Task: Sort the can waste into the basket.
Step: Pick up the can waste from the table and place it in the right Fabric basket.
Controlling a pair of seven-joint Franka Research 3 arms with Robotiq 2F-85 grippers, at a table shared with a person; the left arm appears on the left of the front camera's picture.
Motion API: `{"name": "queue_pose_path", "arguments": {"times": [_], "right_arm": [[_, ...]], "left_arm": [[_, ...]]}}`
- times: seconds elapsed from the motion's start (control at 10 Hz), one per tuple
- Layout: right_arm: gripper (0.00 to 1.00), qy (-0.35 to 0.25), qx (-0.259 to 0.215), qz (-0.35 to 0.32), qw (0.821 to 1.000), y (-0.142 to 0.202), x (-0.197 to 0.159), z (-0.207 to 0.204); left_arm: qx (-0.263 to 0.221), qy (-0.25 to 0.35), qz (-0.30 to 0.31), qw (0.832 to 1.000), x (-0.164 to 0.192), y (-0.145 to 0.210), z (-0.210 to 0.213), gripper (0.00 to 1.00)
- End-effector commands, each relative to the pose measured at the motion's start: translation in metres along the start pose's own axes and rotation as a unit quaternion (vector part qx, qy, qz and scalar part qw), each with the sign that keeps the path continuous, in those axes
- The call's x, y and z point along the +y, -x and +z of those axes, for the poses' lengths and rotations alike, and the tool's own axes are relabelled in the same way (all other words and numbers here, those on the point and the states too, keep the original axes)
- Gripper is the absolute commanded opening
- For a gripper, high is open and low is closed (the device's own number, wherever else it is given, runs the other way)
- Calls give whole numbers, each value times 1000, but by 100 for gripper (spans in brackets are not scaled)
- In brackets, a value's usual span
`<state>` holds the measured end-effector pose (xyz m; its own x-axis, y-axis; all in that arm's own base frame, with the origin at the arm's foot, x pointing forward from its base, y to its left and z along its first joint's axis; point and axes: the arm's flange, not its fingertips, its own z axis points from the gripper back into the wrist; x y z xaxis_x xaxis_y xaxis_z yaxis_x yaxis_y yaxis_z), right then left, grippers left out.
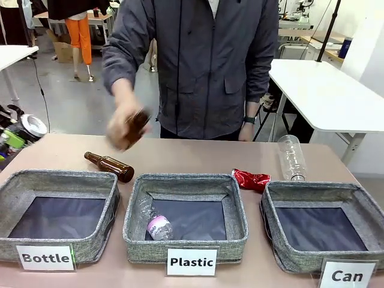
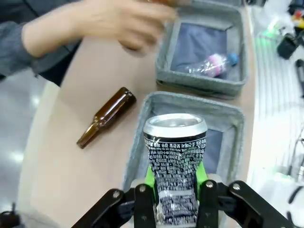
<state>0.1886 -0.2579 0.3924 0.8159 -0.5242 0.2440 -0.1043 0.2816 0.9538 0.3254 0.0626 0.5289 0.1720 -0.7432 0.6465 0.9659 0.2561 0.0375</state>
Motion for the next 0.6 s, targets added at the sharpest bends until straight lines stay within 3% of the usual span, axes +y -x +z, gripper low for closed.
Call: {"name": "queue_pose_path", "arguments": {"times": [0.0, 0.1, 0.4, 0.5], "right_arm": [[100, -9, -8, 14, 1000, -2, 2, 0], [100, -9, -8, 14, 1000, -2, 2, 0], [100, -9, -8, 14, 1000, -2, 2, 0], [100, -9, -8, 14, 1000, -2, 2, 0]], "left_arm": [[-96, -30, 38, 994, 33, 61, 71, 34], [-132, -33, 81, 987, 39, 101, 102, 34], [-189, -59, 85, 976, 6, 162, 135, 34], [-254, -85, 93, 959, -12, 205, 149, 34]]}}
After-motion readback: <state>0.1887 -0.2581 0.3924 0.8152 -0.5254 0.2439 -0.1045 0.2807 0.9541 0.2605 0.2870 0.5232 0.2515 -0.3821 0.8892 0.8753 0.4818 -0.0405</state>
